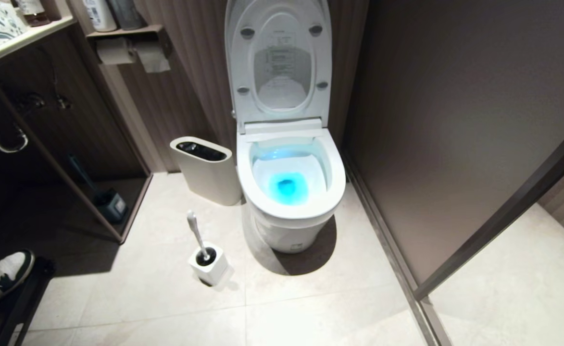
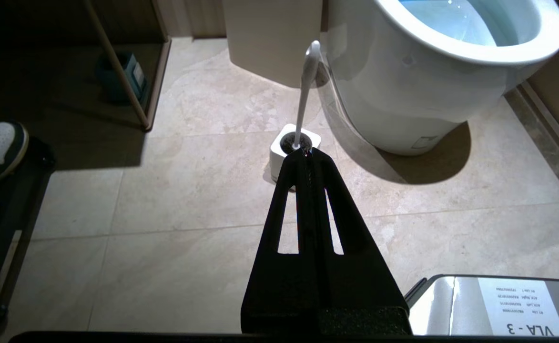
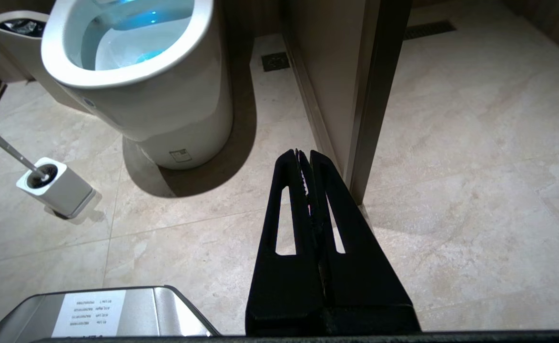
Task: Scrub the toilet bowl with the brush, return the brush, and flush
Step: Pick up the toilet brush
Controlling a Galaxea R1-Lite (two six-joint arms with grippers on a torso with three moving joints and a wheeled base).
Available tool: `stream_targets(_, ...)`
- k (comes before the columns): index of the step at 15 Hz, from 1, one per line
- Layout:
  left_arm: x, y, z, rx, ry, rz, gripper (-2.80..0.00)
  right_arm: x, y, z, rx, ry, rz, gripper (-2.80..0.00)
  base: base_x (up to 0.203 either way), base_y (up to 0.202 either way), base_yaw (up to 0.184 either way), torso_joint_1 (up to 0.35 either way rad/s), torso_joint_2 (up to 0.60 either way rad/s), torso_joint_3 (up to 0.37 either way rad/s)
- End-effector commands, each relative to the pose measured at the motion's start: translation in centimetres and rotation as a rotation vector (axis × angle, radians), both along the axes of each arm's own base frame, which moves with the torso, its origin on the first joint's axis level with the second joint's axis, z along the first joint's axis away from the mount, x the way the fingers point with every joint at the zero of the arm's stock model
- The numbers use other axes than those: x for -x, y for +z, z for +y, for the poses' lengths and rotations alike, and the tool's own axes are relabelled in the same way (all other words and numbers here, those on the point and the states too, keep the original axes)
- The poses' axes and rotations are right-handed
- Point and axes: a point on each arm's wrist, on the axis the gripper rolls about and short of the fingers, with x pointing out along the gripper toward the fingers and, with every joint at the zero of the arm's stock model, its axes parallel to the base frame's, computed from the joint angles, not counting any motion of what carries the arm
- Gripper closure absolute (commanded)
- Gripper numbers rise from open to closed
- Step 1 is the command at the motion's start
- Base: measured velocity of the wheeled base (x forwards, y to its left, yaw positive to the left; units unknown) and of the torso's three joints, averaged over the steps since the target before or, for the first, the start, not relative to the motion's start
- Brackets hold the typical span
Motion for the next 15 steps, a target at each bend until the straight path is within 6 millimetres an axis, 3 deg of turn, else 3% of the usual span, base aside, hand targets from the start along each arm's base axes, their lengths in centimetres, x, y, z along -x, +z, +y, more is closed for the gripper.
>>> stream_targets(1, 0.00, 0.00, 0.00, 0.001, 0.001, -0.001, 0.00, 0.00, 0.02, 0.00, 0.000, 0.000, -0.002, 0.00, 0.000, 0.000, 0.000, 0.004, 0.00, -0.194)
stream_targets(15, 0.00, 0.01, 0.00, 0.001, 0.001, -0.001, 0.00, 0.00, 0.00, 0.00, 0.000, 0.000, 0.000, 0.00, 0.000, 0.000, 0.000, 0.003, 0.00, -0.195)
